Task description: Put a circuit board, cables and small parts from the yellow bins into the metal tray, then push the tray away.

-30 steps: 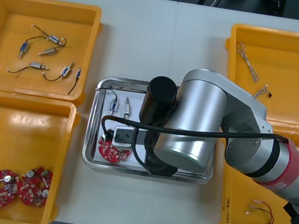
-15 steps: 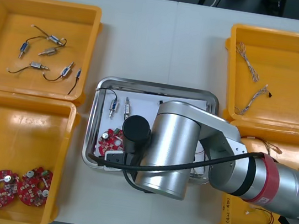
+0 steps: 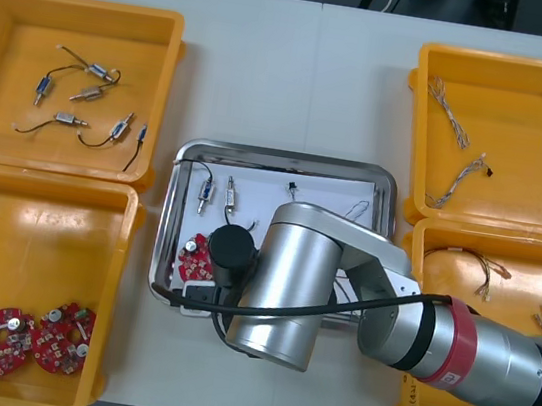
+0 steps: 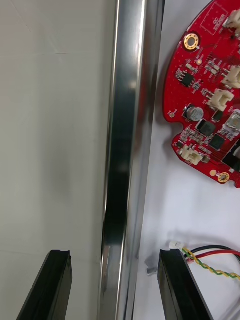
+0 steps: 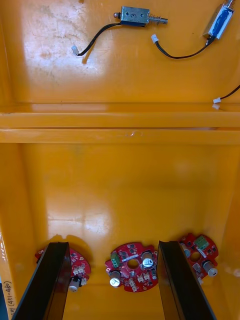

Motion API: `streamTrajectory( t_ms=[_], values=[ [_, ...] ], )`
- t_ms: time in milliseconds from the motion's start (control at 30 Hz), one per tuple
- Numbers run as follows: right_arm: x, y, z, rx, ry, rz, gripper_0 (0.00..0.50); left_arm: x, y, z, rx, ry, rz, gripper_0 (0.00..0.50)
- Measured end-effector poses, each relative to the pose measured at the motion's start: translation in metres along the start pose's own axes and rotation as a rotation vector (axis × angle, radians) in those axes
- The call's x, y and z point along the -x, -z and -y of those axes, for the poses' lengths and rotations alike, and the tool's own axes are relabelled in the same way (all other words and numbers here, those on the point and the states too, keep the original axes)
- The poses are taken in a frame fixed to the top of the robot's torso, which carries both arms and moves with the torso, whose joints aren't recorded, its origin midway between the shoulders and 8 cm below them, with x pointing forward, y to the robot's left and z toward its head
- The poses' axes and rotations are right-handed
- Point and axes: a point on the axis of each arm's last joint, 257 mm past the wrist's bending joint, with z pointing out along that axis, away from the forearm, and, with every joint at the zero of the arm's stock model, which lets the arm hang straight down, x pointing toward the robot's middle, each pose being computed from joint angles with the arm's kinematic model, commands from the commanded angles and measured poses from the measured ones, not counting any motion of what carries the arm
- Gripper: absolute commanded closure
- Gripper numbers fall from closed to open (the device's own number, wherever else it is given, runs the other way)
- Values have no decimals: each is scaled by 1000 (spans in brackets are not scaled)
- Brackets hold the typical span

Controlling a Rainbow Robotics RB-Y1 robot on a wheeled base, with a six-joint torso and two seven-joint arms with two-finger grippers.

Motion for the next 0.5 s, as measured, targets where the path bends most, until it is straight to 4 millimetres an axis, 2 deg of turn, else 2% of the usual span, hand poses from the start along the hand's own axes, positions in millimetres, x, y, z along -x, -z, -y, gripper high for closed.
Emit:
streamTrajectory(
  t_ms=[500],
  values=[
    [-8,-10,-3,-38,5,-35,0,0,0,0,0,0,0,0]
  ],
)
